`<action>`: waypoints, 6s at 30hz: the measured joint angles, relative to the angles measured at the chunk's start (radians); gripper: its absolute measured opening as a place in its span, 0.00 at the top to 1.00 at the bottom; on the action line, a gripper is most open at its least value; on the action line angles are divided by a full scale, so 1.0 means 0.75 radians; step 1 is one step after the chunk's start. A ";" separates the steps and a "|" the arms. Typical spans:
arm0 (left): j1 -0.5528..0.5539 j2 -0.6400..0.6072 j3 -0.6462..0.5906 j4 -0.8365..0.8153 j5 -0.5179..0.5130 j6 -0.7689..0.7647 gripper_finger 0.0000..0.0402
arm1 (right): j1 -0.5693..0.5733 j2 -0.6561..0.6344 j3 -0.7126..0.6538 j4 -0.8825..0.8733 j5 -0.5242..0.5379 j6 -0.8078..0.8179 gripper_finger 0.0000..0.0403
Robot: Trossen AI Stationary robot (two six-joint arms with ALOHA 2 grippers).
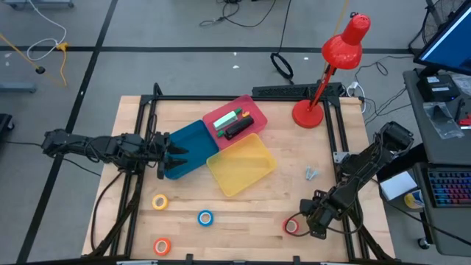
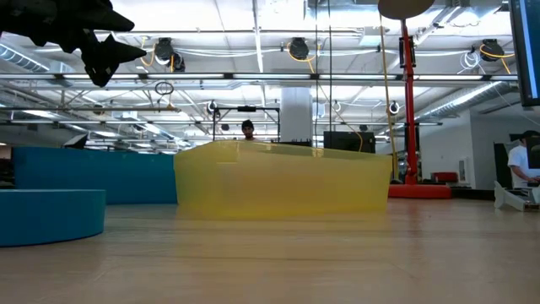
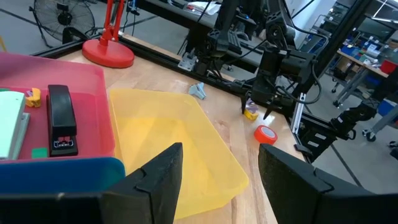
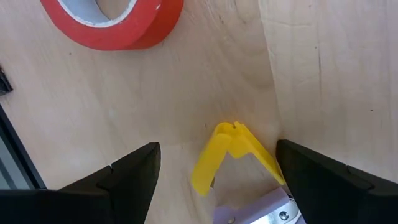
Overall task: Pick and place Stapler, Stapler remover, tape
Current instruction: Put the yellow stapler into the red bin, then put the blue staple remover into the yellow bin
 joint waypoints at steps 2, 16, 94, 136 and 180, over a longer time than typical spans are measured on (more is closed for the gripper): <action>0.000 0.000 0.000 0.000 0.000 0.001 0.48 | 0.000 0.001 -0.001 -0.002 0.002 -0.004 0.21; 0.000 0.000 0.000 -0.002 0.000 0.003 0.48 | -0.003 0.005 -0.001 -0.095 0.012 0.005 0.28; 0.009 0.000 0.000 0.029 -0.234 0.021 0.48 | -1.758 0.313 0.700 0.385 0.243 -1.237 0.87; 0.022 -0.001 0.001 -0.006 -0.233 -0.048 0.48 | -1.817 0.464 0.790 0.157 0.182 -1.459 0.62; 0.022 0.000 0.001 -0.011 -0.230 0.002 0.48 | -1.062 -0.512 0.146 -0.931 -0.001 0.002 0.37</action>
